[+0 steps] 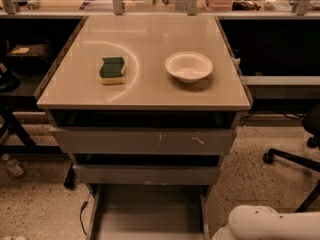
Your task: Close bottom drawer
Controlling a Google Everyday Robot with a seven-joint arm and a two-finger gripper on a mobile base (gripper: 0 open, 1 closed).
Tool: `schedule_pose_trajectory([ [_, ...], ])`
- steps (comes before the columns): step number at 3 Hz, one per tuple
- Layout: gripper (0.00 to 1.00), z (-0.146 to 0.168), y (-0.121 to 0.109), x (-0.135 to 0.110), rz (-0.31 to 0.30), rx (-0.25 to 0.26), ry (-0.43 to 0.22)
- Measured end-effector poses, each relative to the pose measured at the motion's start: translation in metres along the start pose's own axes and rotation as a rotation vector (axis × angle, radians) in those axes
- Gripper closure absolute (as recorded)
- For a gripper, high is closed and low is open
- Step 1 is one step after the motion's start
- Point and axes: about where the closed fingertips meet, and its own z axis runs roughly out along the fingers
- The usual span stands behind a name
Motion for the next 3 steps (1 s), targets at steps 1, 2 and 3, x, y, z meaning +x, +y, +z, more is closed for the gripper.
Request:
schedule_pose_trajectory([
  [1,1.0,0.009,0.0,0.003,0.014,-0.021,-0.005],
  [2,1.0,0.043,-0.009,0.022,0.051,-0.038,0.023],
  [3,1.0,0.101,-0.048,0.03,0.092,-0.006,0.011],
])
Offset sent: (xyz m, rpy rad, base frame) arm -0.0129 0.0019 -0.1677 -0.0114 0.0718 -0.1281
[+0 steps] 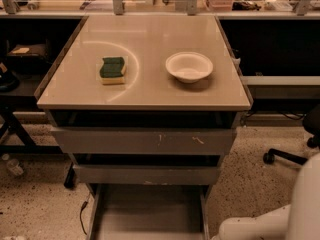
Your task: Close bottom drawer
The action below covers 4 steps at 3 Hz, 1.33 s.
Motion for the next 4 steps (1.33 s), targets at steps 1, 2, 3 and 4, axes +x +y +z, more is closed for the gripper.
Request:
schedule_pose_trajectory([
  [1,1.0,0.044,-0.036,-0.003,0.019,0.024,-0.015],
  [2,1.0,0.076,-0.063,-0.007,0.029,0.031,-0.026],
  [3,1.0,0.081,-0.066,-0.008,0.035,0.03,-0.03],
  [4,1.0,0.085,-0.065,-0.008,0.041,0.032,-0.028],
])
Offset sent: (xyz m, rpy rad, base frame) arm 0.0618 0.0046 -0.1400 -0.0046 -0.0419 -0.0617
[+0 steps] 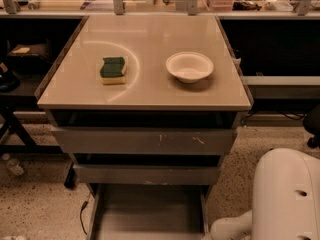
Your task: Close bottom drawer
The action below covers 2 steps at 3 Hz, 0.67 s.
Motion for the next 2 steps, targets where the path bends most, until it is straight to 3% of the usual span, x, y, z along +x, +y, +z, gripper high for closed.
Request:
schedule_pose_trajectory([
  [2,1.0,0.0026,-0.004,0.0011,0.008,0.02,0.003],
])
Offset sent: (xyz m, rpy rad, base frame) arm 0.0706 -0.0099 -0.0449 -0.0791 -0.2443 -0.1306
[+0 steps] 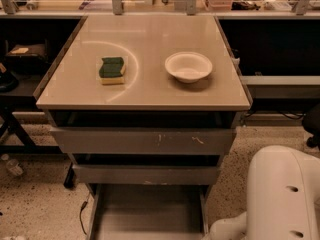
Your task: Close bottom drawer
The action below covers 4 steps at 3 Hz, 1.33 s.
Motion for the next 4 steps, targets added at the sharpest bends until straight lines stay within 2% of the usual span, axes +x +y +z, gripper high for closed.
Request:
schedule_pose_trajectory([
  [2,1.0,-0.002,-0.008,-0.005,0.004,0.033,-0.019],
  [3,1.0,0.001,-0.003,0.003,0.007,0.028,-0.003],
  [4,1.0,0.004,-0.019,-0.003,0.011,0.081,-0.034],
])
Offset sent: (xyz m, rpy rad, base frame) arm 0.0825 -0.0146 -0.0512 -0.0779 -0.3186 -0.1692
